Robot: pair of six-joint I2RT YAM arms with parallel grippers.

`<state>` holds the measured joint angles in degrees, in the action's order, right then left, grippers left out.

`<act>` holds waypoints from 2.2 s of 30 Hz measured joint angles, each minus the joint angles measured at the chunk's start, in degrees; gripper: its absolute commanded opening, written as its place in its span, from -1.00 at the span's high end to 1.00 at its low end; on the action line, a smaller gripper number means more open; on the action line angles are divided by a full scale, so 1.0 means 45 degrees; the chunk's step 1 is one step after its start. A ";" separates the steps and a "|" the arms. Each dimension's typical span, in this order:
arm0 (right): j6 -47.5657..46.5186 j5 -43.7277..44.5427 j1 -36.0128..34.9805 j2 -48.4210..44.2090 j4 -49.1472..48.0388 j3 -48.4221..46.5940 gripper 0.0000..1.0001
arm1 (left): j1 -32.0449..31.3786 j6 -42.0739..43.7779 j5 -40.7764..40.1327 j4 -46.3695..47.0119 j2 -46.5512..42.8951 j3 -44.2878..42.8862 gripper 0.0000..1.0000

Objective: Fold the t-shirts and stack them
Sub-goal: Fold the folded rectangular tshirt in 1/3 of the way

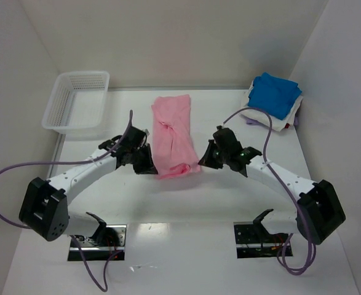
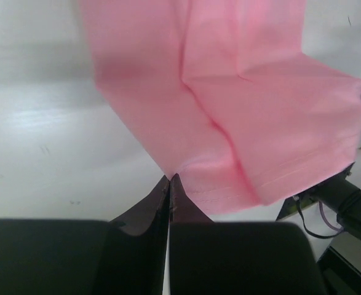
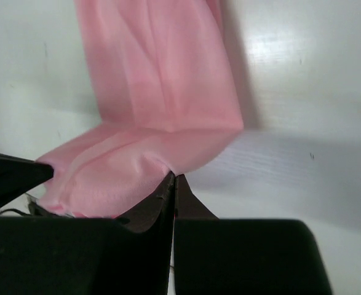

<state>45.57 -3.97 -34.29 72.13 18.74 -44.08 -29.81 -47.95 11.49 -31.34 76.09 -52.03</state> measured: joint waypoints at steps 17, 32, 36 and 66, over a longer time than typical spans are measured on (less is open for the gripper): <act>-0.2263 -0.1569 0.2083 0.6525 -0.0160 -0.6182 1.00 | 0.2905 0.2729 0.1647 0.0016 0.5818 -0.5538 1.00; -0.2996 -0.2344 0.2712 0.8458 -0.0057 -0.8898 1.00 | 0.4015 0.3284 0.2218 -0.0146 0.7947 -0.7793 1.00; -0.3057 -0.2463 0.2868 0.8458 -0.0062 -0.8941 1.00 | 0.4022 0.3290 0.2384 -0.0100 0.7992 -0.8039 1.00; -0.4438 -0.1842 0.2965 0.9433 -0.0251 -1.0953 -0.28 | 0.4790 0.4692 0.2587 0.1230 0.8332 -0.9457 -0.78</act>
<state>25.60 -12.26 -20.95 114.58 17.61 -93.37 -8.25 -26.83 23.13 -25.80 113.58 -94.58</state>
